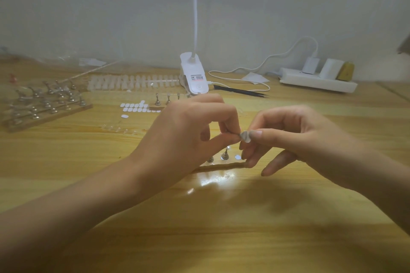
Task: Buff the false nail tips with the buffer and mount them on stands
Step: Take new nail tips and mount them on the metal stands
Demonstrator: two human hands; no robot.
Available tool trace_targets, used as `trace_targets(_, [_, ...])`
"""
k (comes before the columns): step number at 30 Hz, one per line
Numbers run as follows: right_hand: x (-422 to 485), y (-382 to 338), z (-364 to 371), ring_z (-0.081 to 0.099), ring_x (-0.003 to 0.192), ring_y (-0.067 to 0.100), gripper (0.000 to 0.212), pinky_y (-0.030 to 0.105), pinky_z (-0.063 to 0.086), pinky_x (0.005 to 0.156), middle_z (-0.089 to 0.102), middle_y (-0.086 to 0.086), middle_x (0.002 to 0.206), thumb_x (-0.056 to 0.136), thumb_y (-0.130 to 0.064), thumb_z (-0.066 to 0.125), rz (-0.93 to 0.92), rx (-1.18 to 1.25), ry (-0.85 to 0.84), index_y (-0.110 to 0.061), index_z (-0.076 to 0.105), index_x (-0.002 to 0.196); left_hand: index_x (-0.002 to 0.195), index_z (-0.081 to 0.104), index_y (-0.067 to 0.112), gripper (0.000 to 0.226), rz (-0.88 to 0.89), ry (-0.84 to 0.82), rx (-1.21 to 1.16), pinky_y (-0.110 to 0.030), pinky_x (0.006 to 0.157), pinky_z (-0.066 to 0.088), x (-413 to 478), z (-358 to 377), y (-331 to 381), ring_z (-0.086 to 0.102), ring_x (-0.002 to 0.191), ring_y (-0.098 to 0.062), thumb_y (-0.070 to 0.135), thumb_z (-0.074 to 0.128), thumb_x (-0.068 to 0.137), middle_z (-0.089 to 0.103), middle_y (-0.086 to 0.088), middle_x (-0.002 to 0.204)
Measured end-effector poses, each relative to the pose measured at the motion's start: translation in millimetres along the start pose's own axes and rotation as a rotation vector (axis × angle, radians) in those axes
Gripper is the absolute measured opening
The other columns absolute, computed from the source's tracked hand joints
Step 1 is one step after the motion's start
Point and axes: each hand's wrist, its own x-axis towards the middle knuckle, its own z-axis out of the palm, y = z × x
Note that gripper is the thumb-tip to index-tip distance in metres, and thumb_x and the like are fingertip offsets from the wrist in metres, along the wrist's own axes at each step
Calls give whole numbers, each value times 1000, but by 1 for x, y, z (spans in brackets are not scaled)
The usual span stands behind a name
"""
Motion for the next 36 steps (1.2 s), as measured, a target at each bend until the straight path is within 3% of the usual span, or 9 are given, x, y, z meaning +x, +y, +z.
trace_targets(8, [-3,0,1,70,70,18,15,26,56,55,72,9,79,86,-22,61,-49,72,5,-15,71,77,76,68,16,13,-79,39,-355,-7,50,38,0,5,3,56,59,-8,9,78,82,57,13,77])
trace_targets(14, [-6,-5,4,64,65,14,15,24,54,54,68,4,75,86,-26,62,-114,108,-30,-17,70,76,74,69,25,8,-186,1,-658,-20,45,40,0,5,3,54,48,-7,25,77,75,64,13,69])
trace_targets(21, [-7,-10,3,64,64,15,16,26,54,54,68,5,74,87,-29,60,-157,21,-43,-19,67,78,70,68,33,11,-231,-33,-734,-13,42,36,-1,5,7,60,46,-7,27,76,74,66,13,66])
trace_targets(31, [-8,-12,2,61,57,15,22,24,50,51,67,6,69,91,-32,54,-190,-73,-35,-13,62,82,72,69,30,8,-209,-22,-743,-12,43,37,-1,4,10,62,48,-9,27,75,76,66,13,66])
trace_targets(36, [-7,-12,0,61,57,16,23,24,50,51,68,8,70,93,-32,51,-184,-109,-65,-13,58,84,73,67,27,9,-158,12,-675,-10,44,37,-1,5,12,49,42,-1,24,75,76,61,20,58])
